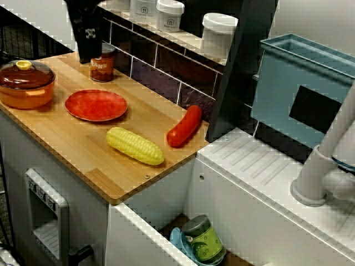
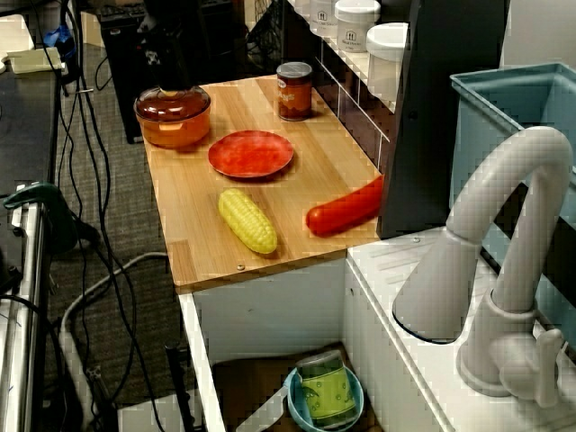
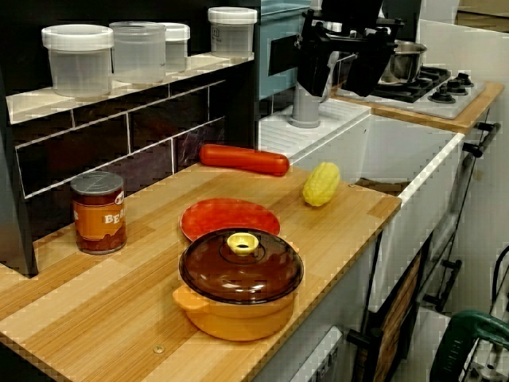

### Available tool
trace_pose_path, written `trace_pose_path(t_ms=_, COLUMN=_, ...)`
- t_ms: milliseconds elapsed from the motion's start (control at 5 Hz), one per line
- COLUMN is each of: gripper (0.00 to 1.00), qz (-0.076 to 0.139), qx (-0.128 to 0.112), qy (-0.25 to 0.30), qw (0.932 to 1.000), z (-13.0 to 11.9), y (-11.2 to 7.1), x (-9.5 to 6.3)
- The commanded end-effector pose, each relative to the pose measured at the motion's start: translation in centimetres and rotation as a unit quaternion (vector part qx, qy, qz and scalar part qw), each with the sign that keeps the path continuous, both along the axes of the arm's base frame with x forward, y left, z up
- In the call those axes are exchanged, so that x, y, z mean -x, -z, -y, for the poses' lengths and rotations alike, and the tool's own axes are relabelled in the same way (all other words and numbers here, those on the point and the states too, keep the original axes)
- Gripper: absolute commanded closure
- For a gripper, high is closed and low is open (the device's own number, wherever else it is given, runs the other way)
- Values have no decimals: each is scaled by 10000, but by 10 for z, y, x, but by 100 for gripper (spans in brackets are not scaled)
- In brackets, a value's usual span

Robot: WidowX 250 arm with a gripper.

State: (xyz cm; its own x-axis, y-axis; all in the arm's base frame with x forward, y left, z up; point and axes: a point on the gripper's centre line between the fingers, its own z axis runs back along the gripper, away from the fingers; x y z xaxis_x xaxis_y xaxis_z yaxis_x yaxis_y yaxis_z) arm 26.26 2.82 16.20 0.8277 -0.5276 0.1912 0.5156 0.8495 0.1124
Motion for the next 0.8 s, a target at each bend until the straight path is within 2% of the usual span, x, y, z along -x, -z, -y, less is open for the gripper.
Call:
trace_pose_path(t_ms=0, gripper=0, qz=325, qx=-183, qy=1547, qw=9873, z=5, y=4, x=-18)
trace_pose_path(t_ms=200, gripper=0, qz=383, qx=-273, qy=1934, qw=9800, z=13, y=15, x=-19)
trace_pose_path(t_ms=600, gripper=0, qz=305, qx=-333, qy=2430, qw=9690, z=35, y=37, x=-10)
